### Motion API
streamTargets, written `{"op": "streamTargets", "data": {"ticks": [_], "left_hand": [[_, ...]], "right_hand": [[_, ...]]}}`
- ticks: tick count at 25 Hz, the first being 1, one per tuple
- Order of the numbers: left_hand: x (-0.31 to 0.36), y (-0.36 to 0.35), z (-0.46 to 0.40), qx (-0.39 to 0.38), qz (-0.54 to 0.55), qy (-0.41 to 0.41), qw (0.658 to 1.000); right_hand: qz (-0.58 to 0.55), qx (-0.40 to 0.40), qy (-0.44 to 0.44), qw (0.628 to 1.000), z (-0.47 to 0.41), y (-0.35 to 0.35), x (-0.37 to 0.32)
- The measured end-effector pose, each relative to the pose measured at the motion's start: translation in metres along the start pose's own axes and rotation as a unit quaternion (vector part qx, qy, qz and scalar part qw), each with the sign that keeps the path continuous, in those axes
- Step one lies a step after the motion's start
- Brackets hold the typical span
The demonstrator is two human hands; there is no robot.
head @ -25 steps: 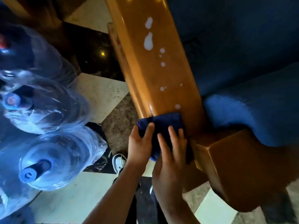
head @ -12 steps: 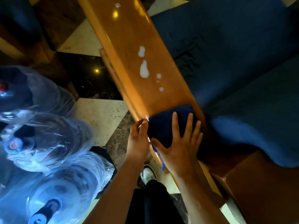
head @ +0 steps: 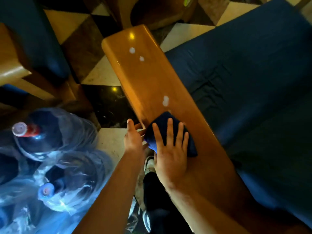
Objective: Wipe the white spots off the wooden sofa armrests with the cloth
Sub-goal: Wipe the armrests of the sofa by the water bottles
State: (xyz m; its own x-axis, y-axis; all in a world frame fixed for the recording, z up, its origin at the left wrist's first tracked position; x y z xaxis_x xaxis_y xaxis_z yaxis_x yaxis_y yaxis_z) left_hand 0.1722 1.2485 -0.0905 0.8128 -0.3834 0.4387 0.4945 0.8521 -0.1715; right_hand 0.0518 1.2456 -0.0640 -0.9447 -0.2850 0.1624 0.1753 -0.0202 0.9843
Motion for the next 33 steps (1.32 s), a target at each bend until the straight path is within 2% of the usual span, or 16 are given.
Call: {"op": "streamTargets", "data": {"ticks": [5, 12, 17, 21, 24, 26, 27, 29, 31, 33], "left_hand": [[0.081, -0.037, -0.046, 0.022, 0.021, -0.043, 0.999], [0.190, -0.076, -0.110, 0.059, 0.040, -0.106, 0.992], [0.244, -0.084, -0.130, 0.072, -0.008, -0.138, 0.988], [0.264, -0.095, -0.135, 0.053, -0.072, -0.174, 0.981], [0.282, -0.117, -0.143, 0.029, -0.201, -0.221, 0.954], [0.286, -0.138, -0.149, -0.008, -0.311, -0.230, 0.922], [0.285, -0.148, -0.152, -0.026, -0.378, -0.234, 0.896], [0.284, -0.160, -0.155, -0.048, -0.483, -0.245, 0.839], [0.283, -0.164, -0.154, -0.064, -0.517, -0.256, 0.814], [0.278, -0.168, -0.149, -0.079, -0.533, -0.271, 0.798]], "right_hand": [[-0.042, 0.033, 0.057, 0.997, -0.119, 0.017, -0.058], [-0.046, 0.002, 0.159, 0.986, -0.254, 0.025, -0.133], [-0.055, -0.017, 0.161, 0.985, -0.329, 0.037, -0.166], [-0.051, -0.056, 0.115, 0.990, -0.380, 0.050, -0.155], [-0.060, -0.091, 0.050, 0.993, -0.409, 0.046, -0.123], [-0.106, -0.146, -0.012, 0.984, -0.429, 0.034, -0.084], [-0.170, -0.178, -0.039, 0.968, -0.433, 0.026, -0.061], [-0.325, -0.226, -0.070, 0.916, -0.419, 0.013, -0.025], [-0.404, -0.244, -0.103, 0.875, -0.382, -0.004, 0.002], [-0.420, -0.243, -0.115, 0.867, -0.341, -0.015, 0.020]]}}
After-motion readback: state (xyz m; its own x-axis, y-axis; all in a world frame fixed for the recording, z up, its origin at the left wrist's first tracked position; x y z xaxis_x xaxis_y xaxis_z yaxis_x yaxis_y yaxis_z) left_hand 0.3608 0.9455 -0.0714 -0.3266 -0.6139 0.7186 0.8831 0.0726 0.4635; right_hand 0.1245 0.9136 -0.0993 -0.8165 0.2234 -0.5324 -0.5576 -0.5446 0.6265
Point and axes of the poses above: each hand's wrist, its own z-axis away from the middle knuckle, its own y-axis out of the back of the hand, x = y × z, the point moved 7 cm from there along -z, towards the middle knuckle, and after that the axes turned 14 degrees about z, right-handed, at the moved point
